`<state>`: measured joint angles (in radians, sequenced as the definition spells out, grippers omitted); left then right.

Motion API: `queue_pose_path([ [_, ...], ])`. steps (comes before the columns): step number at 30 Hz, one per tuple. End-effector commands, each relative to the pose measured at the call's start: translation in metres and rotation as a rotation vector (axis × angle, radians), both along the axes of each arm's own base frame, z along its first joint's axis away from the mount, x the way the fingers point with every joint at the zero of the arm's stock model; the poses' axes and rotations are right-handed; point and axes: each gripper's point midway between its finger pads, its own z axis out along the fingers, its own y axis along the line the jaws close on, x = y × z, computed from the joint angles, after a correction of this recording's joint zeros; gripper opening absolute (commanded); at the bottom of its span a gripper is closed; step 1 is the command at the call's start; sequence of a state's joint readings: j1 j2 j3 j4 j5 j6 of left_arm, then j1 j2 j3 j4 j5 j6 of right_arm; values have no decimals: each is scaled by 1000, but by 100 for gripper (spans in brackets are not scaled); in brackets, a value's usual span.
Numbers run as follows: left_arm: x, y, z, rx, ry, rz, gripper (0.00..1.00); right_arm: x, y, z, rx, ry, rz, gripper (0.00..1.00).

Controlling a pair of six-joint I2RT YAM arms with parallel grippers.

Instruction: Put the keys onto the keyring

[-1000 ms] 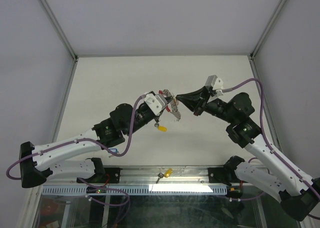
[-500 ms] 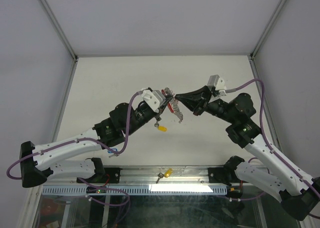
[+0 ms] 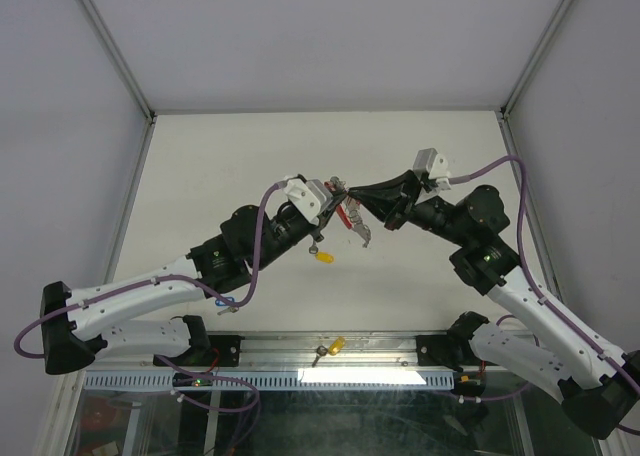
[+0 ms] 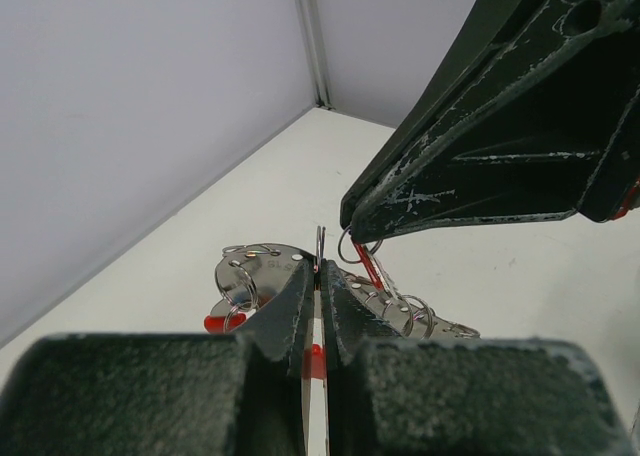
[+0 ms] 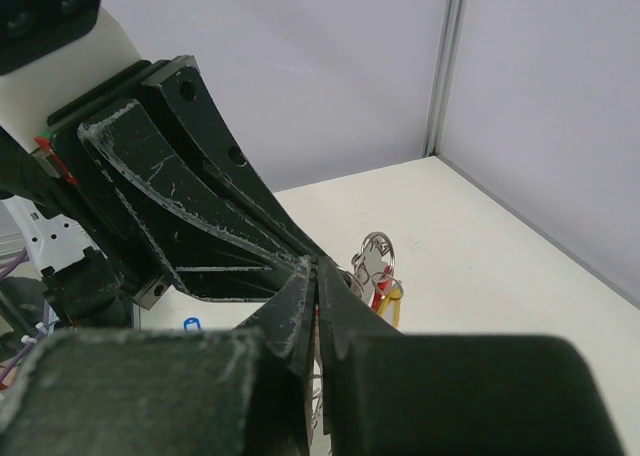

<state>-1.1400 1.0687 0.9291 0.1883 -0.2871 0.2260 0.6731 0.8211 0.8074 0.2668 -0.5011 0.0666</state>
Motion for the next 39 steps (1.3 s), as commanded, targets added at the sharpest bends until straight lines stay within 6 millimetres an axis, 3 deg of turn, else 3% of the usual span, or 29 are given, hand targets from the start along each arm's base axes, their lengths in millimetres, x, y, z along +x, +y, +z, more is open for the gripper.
queue_pose_path([
  [1,-5,-1,45,-120,-46,-19,0,-2,-4,29,75,-63,-16,0],
  [19,-7,-3,47,-117,-51,-34,0,12,-6,18,42,-23,-88,0],
  [39,-7,-4,44,-109,-51,-34,0,18,-16,18,67,4,-159,0],
])
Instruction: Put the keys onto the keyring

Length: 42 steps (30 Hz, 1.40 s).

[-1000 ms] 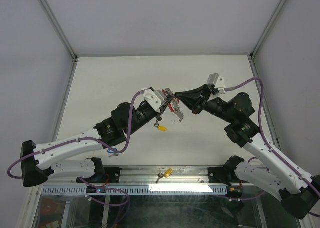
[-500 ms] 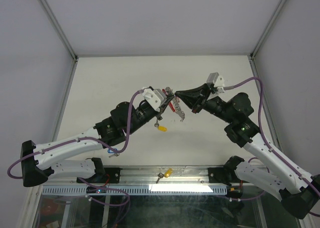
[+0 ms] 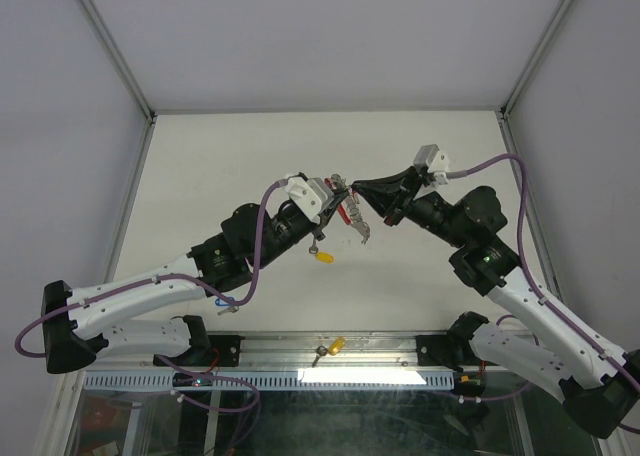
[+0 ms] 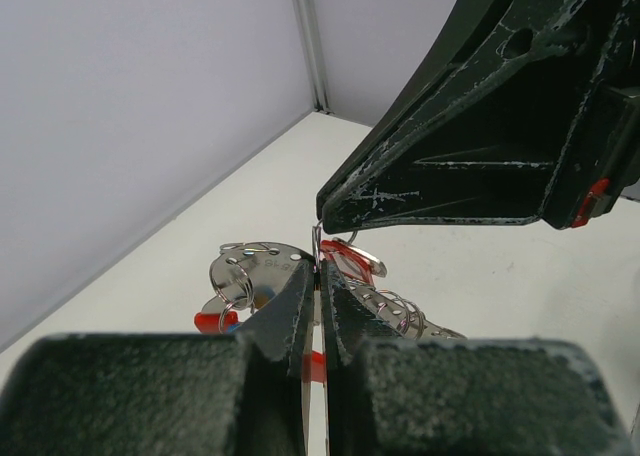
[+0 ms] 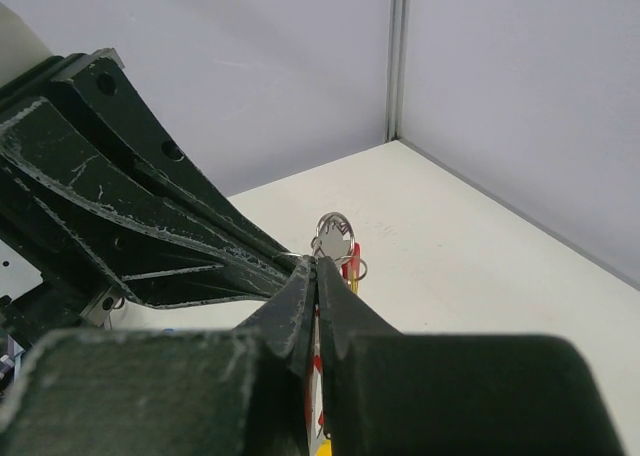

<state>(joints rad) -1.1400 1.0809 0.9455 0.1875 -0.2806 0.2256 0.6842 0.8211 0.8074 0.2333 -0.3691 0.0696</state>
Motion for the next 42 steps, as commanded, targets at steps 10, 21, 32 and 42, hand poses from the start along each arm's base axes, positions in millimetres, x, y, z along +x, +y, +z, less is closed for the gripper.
queue_pose_path([
  [10,-8,0,42,-111,-49,-32,0,1,-10,24,72,-31,-53,0],
  [21,-8,0,43,-113,-51,-32,0,4,-4,15,56,11,-38,0],
  [32,-9,1,46,-125,-66,-38,0,9,-2,7,68,90,-48,0],
  [42,-9,1,47,-123,-70,-36,0,16,-7,1,67,148,-97,0],
])
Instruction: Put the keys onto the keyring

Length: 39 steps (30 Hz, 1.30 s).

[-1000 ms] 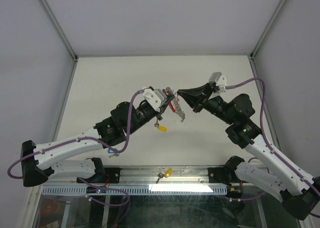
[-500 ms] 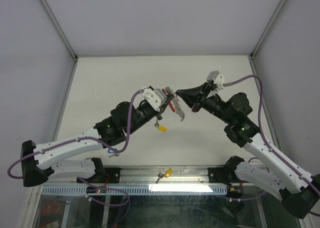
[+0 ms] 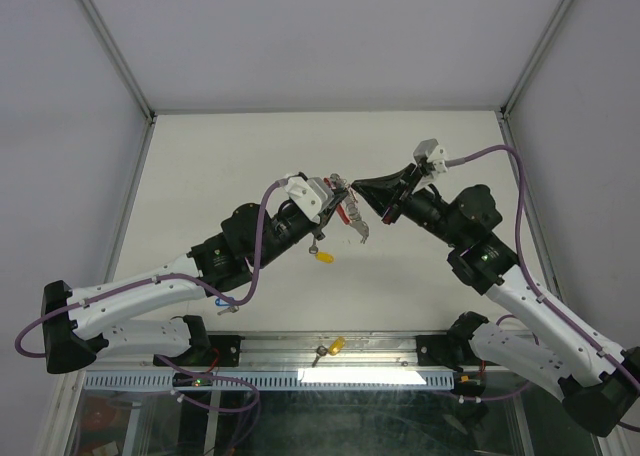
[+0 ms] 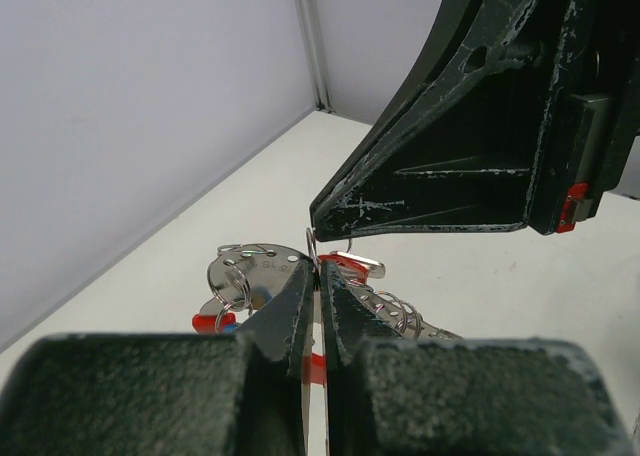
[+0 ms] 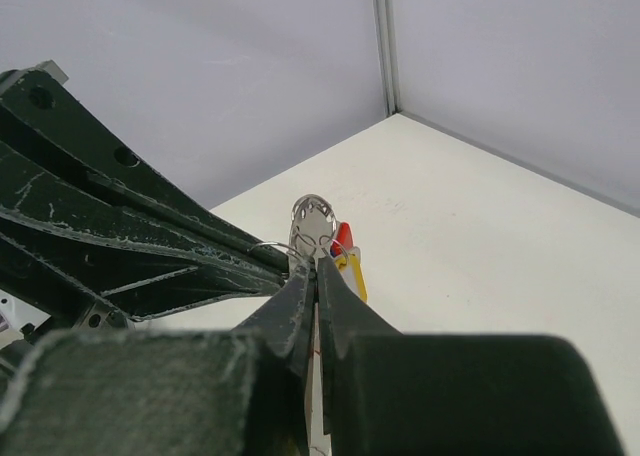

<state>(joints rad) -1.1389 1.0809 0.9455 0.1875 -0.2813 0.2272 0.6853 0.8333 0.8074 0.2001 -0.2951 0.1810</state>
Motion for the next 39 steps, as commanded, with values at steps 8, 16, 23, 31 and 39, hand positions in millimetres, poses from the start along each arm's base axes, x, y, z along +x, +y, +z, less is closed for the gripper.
queue_pose_path([
  [8,-9,0,45,-118,-70,-34,0,2,-10,11,23,8,-55,0],
  [16,-10,0,46,-119,-71,-40,0,-7,-16,23,4,-43,-46,20],
  [23,-14,2,47,-129,-75,-58,0,-21,-19,31,-46,-130,1,32],
  [31,-35,1,46,-160,-81,-198,0,-30,-26,31,-145,-345,8,34],
  [39,-54,13,47,-175,-93,-458,0,-67,-19,25,-225,-523,191,34],
])
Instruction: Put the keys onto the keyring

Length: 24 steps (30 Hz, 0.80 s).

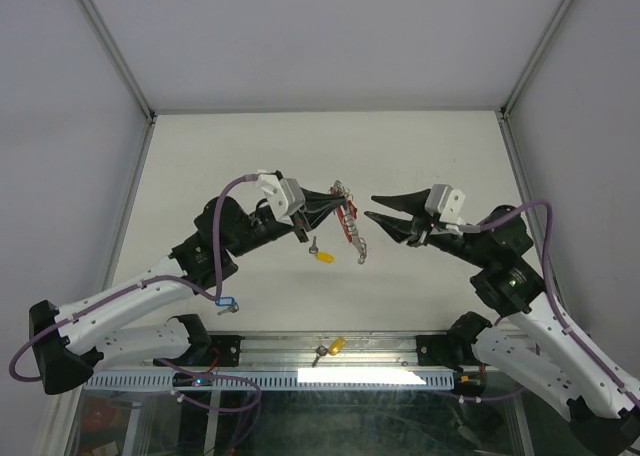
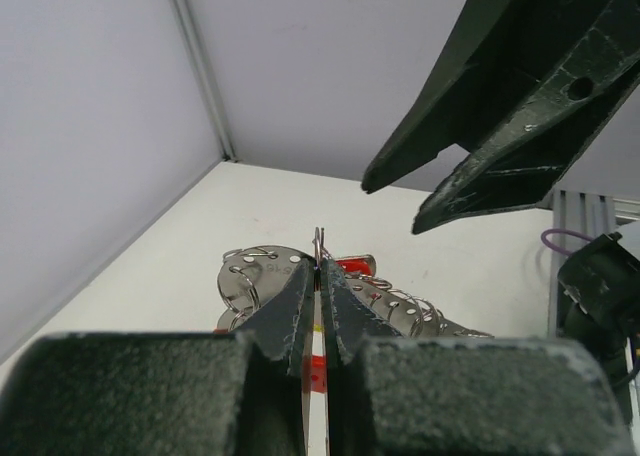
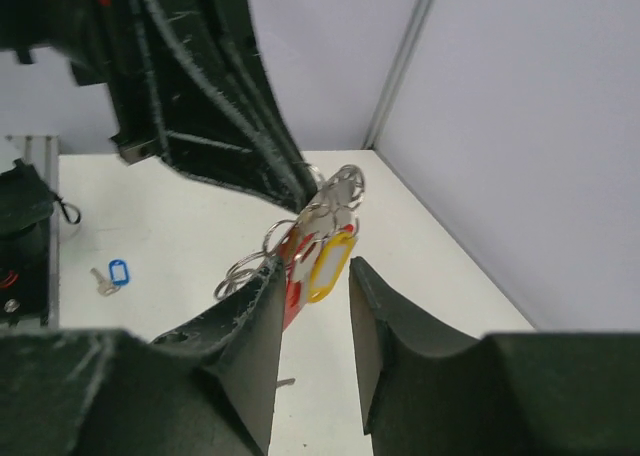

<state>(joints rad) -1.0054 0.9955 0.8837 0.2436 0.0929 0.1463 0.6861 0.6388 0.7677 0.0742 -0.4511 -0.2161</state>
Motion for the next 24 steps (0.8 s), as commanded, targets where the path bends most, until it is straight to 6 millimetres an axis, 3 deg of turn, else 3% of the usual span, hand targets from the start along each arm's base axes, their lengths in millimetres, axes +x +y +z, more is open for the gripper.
queue_pose_path([
  [1,-34,9,31,-92,-69,-228,0,-25,7,19,-74,-108,138,33],
  [5,-43,8,25,-53,-94,-311,0,-44,16,22,-129,-91,290,31],
  [11,-57,1,18,-7,-111,-417,0,-51,18,18,-149,-13,450,30],
  [24,-58,-3,18,19,-112,-447,0,-57,16,7,-183,13,506,30],
])
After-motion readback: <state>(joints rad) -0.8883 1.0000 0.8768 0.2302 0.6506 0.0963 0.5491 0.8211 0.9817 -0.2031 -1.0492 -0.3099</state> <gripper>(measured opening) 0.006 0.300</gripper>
